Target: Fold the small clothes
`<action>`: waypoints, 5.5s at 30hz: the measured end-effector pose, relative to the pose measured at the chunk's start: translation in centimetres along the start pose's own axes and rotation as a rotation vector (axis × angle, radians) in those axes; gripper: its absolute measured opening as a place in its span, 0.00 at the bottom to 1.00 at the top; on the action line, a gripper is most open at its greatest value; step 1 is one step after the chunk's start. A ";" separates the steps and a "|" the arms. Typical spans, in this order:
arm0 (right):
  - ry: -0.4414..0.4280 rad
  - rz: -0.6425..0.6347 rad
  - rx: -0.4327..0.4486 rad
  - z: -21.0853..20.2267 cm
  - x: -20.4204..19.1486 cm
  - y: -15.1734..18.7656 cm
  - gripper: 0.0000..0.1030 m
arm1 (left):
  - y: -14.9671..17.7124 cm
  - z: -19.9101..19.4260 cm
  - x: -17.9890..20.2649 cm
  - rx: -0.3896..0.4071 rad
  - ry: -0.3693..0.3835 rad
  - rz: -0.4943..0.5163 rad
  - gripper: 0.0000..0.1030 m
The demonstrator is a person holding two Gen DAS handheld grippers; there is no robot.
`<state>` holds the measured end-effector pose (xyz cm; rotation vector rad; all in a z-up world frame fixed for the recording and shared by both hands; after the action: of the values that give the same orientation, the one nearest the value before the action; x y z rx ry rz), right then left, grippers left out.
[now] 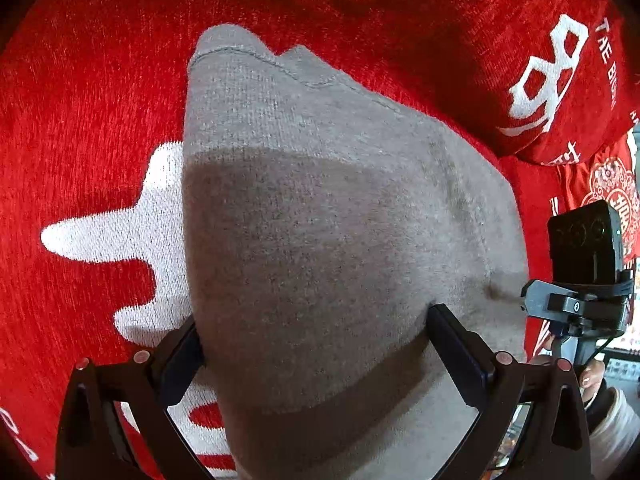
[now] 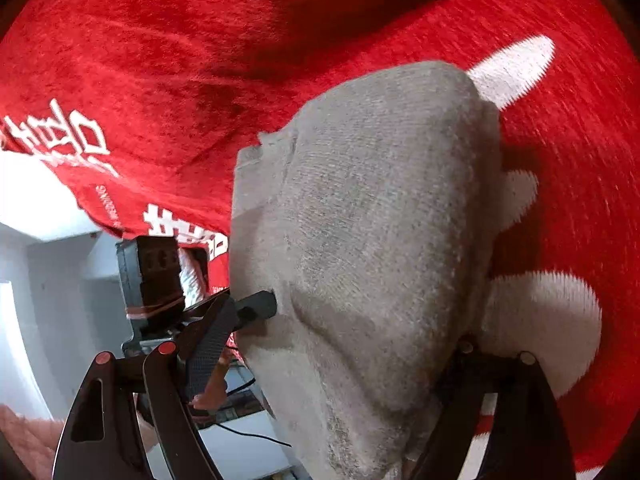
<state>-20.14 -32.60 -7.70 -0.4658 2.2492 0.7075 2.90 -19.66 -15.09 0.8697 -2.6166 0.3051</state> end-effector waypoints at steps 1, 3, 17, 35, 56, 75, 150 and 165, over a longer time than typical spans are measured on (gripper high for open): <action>0.031 0.008 0.004 0.1 0.4 0.1 0.41 | 0.0 0.1 0.2 -0.002 -0.004 0.000 1.00; 0.030 0.015 0.016 -0.1 0.6 0.5 0.32 | -0.1 0.0 0.5 0.007 -0.023 0.003 0.90; -0.177 0.043 -0.009 -0.7 -7.5 7.1 0.30 | 2.6 -8.1 0.7 0.128 0.101 0.028 0.46; 0.145 -0.033 -0.048 14.3 -9.6 13.9 0.36 | 15.3 -15.9 -13.1 0.086 -0.041 -0.038 0.46; 0.720 -0.276 0.255 7.3 -4.6 11.0 0.44 | 15.6 -14.0 -14.6 0.111 -0.303 -0.043 0.61; 0.691 -0.258 0.126 9.7 -5.6 18.8 0.42 | 18.8 -16.1 -14.0 0.024 -0.377 -0.074 0.62; 0.808 -0.220 0.277 9.1 -8.3 18.0 0.79 | 21.4 -16.9 -13.1 -0.058 -0.473 -0.089 0.99; 0.816 -0.234 0.352 8.2 -9.0 18.3 0.83 | 20.3 -18.6 -12.1 -0.007 -0.495 -0.068 0.99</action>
<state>-19.15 -12.23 0.42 -0.9406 2.9100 -0.0435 4.53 8.50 -4.87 1.1508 -3.0201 0.0650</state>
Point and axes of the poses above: each gripper's, at about its wrist camera, not at the fingertips, and z roughly the way its jaws point, x to its right, y to its underside, the point moved 8 cm from there along z, roughly the way its jaws point, and after that the axes turned 14 degrees about z, right-handed, at the moved point
